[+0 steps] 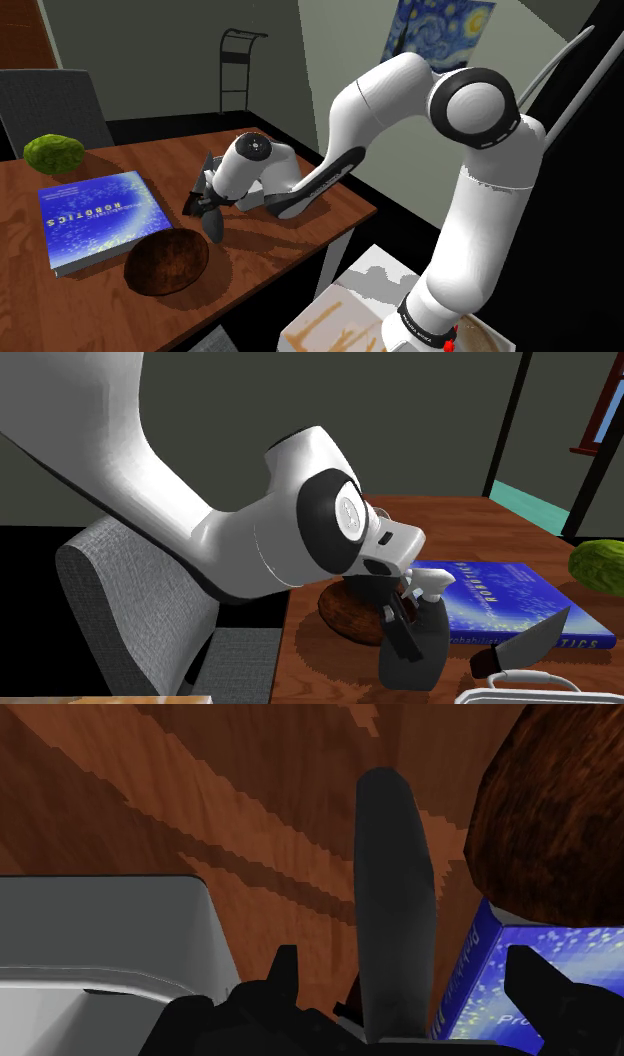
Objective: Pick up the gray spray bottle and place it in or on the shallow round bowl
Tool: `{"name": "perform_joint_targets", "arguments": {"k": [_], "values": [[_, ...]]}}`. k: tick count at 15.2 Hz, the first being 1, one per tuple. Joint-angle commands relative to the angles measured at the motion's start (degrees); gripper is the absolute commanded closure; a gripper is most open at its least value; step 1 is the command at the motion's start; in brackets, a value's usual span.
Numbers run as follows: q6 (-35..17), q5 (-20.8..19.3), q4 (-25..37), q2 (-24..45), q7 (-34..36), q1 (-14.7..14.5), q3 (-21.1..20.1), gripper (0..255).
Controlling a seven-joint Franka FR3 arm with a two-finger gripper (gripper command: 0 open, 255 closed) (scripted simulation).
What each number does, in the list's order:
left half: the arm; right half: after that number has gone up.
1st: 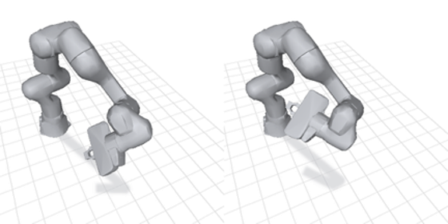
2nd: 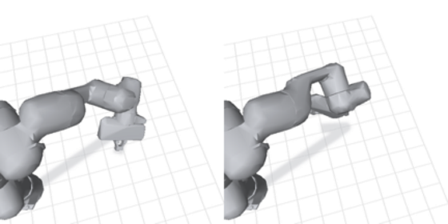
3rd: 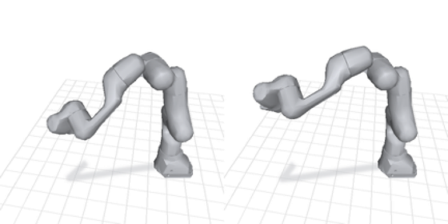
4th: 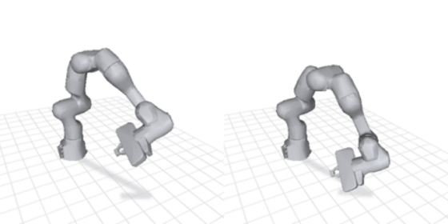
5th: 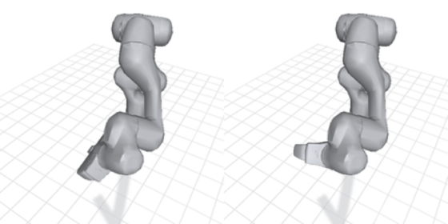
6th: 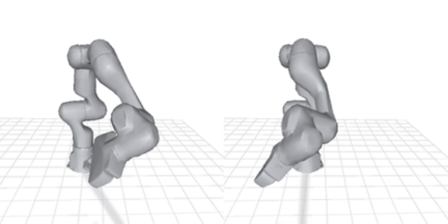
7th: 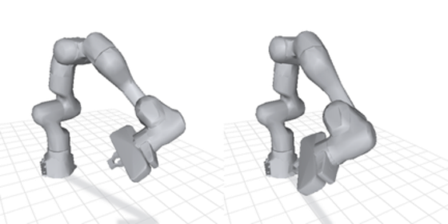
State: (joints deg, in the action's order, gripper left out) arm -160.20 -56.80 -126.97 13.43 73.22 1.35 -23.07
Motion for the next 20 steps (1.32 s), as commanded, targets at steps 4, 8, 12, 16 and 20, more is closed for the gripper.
{"name": "perform_joint_targets", "arguments": {"k": [4, 8, 12, 16, 20], "values": [[-0.3, -2.7, 1.6, 2.4, 2.0, -0.8, 1.1, 0], [-0.3, -2.7, 1.6, 2.4, 2.0, -0.8, 1.1, 0], [-0.3, -2.7, 1.6, 2.4, 2.0, -0.8, 1.1, 255], [-0.3, -2.7, 1.6, 2.4, 2.0, -0.8, 1.1, 255], [0.0, -1.5, 1.4, 1.7, 0.9, -0.4, 0.6, 255]]}}
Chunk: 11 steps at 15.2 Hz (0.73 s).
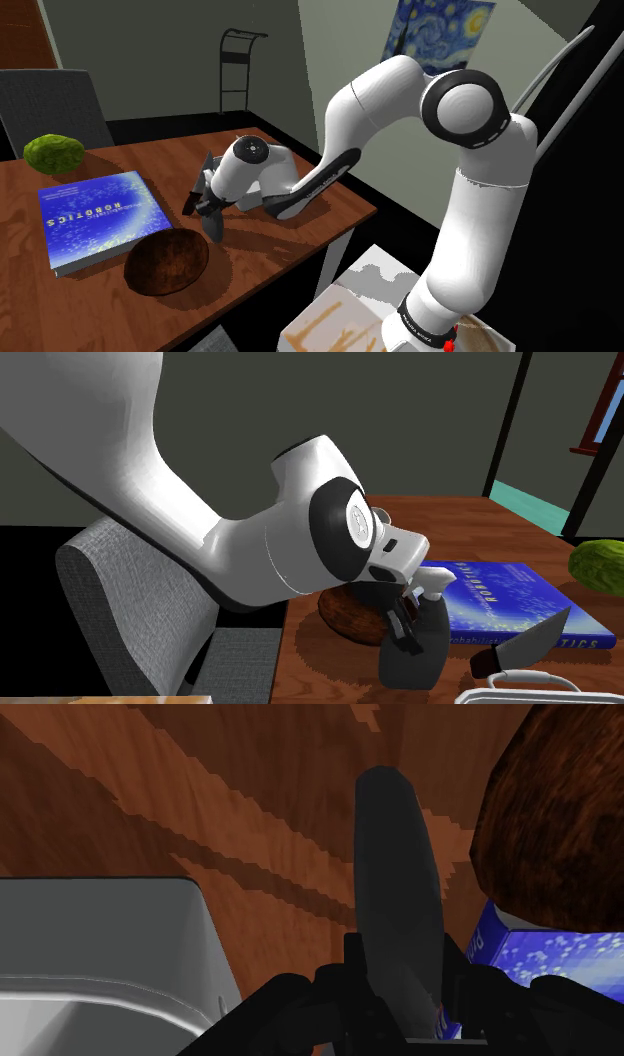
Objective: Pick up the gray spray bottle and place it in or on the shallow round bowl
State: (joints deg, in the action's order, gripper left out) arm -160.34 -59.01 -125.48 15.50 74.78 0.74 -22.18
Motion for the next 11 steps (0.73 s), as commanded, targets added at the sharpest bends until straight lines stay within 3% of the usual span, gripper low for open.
{"name": "perform_joint_targets", "arguments": {"k": [1, 11], "values": [[0.4, 2.1, -0.2, -1.0, -1.9, 0.6, -0.7, 255], [3.6, 14.9, -0.8, -7.1, -13.1, 3.7, -5.0, 255]]}}
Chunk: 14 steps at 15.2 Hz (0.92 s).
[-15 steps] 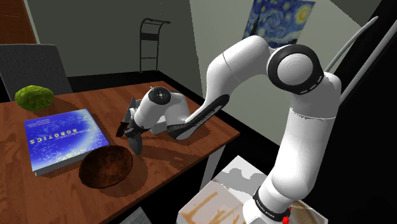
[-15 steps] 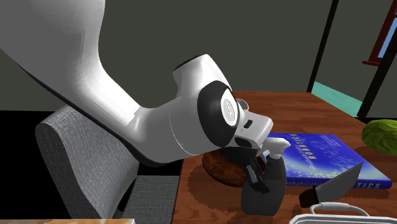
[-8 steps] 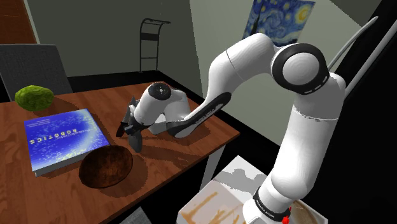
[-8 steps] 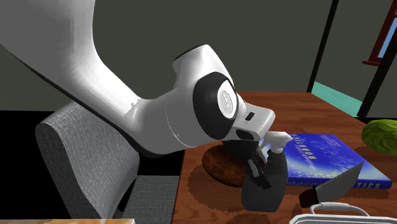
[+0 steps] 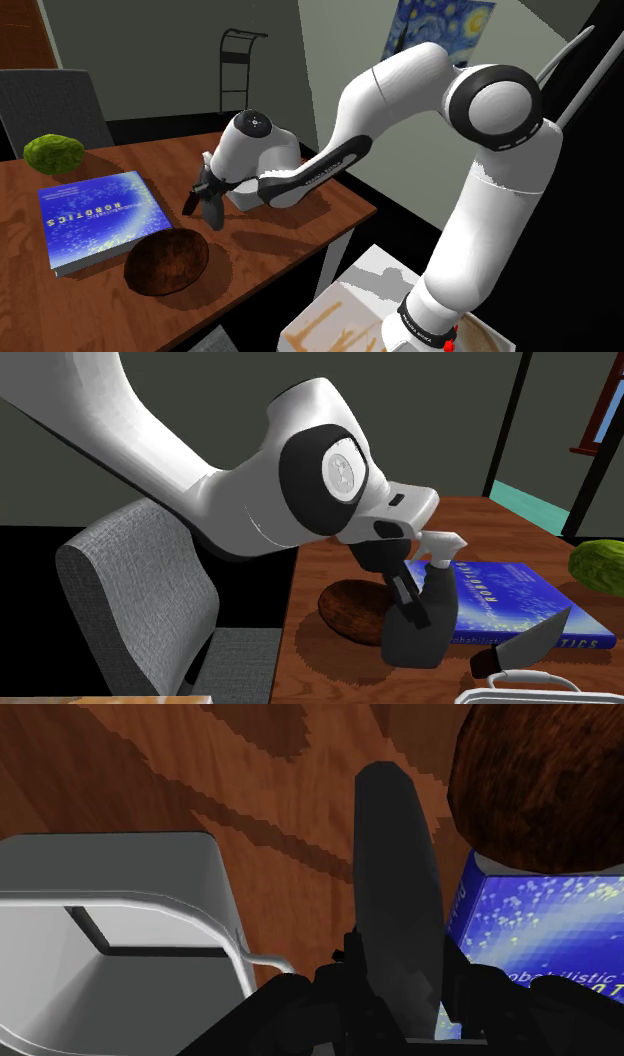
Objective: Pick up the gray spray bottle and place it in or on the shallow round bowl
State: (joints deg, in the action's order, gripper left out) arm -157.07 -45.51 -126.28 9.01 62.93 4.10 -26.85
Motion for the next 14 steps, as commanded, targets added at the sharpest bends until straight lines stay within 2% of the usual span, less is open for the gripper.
{"name": "perform_joint_targets", "arguments": {"k": [1, 11, 14], "values": [[0.7, 2.6, 0.1, -1.2, -2.3, 0.5, -0.7, 255], [5.1, 13.8, 1.4, -6.4, -11.9, 1.8, -2.9, 255], [7.6, 10.6, 2.9, -5.3, -6.0, -0.9, -4.5, 255]]}}
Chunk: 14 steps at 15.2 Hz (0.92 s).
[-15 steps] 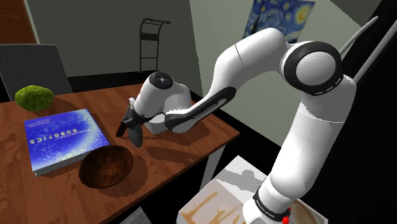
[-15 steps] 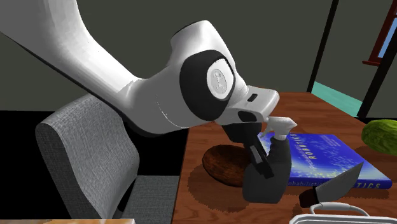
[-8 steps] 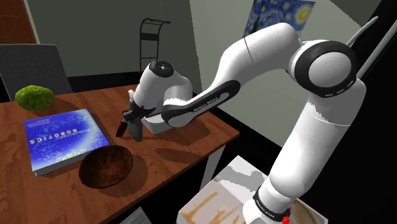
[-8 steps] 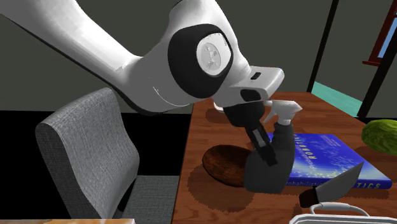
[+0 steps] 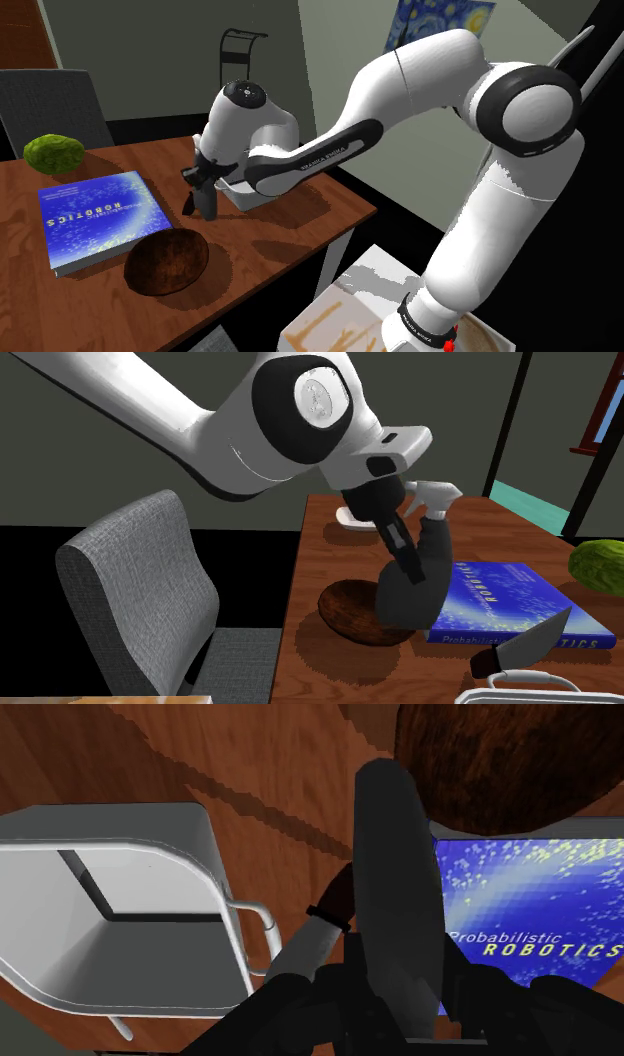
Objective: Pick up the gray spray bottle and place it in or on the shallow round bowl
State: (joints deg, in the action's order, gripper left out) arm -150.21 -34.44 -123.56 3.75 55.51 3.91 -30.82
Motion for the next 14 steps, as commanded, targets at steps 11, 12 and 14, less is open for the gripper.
{"name": "perform_joint_targets", "arguments": {"k": [11, 12, 14], "values": [[9.4, -10.4, 7.7, 7.4, 18.0, -10.1, -4.2, 255], [9.1, -11.2, 7.5, 7.9, 18.8, -10.2, -4.0, 255], [8.3, -12.8, 7.2, 8.8, 20.2, -10.6, -3.5, 255]]}}
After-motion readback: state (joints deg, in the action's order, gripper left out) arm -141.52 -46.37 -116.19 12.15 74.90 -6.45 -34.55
